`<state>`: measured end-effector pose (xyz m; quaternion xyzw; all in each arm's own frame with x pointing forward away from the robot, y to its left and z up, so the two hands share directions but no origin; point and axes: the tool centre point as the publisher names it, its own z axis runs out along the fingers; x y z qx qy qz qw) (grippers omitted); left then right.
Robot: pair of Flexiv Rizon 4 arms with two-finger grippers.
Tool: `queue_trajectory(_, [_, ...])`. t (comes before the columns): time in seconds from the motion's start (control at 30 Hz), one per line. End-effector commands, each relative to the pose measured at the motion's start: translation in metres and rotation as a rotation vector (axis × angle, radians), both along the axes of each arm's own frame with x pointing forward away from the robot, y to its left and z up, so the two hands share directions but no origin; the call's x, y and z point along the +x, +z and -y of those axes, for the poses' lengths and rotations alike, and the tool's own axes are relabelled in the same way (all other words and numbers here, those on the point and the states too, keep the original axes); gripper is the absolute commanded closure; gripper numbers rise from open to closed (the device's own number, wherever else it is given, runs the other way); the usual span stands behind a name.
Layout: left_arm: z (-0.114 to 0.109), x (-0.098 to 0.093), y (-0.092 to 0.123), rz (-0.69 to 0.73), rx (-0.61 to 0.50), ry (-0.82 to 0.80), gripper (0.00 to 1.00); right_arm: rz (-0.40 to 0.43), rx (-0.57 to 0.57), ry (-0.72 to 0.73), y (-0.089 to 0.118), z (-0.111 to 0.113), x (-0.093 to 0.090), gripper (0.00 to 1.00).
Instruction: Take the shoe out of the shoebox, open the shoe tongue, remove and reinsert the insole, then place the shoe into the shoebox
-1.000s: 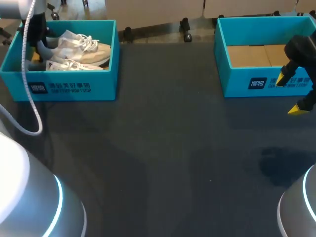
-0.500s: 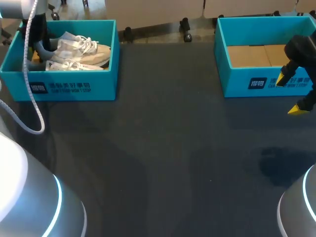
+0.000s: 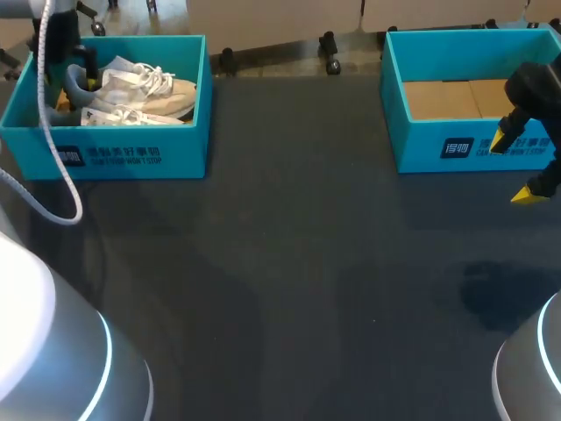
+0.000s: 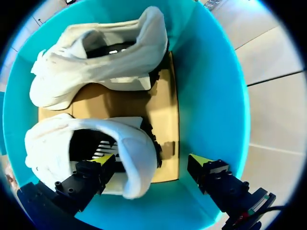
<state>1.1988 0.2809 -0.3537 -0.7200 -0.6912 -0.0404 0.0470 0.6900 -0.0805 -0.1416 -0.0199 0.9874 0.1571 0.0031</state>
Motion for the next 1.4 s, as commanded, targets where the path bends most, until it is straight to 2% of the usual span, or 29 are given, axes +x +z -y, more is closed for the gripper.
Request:
queue_trajectory(0.03, [-0.004,-0.002,0.026,-0.004,-0.026,-0.013,0.00,-0.002,-0.002,0.000,-0.001,0.000,0.001,0.00])
queue_trajectory(0.33, [-0.007,-0.015,0.062,0.021,-0.076,-0.036,0.00,-0.002,-0.002,0.000,-0.001,0.000,0.001,0.00])
queue_trajectory(0.57, [-0.004,-0.032,0.080,0.039,-0.091,-0.062,0.00,-0.002,-0.002,0.000,-0.001,0.000,0.001,0.00])
queue_trajectory(1.4, [-0.004,-0.036,0.081,0.041,-0.093,-0.064,0.00,-0.002,-0.002,0.000,-0.001,0.000,0.001,0.00])
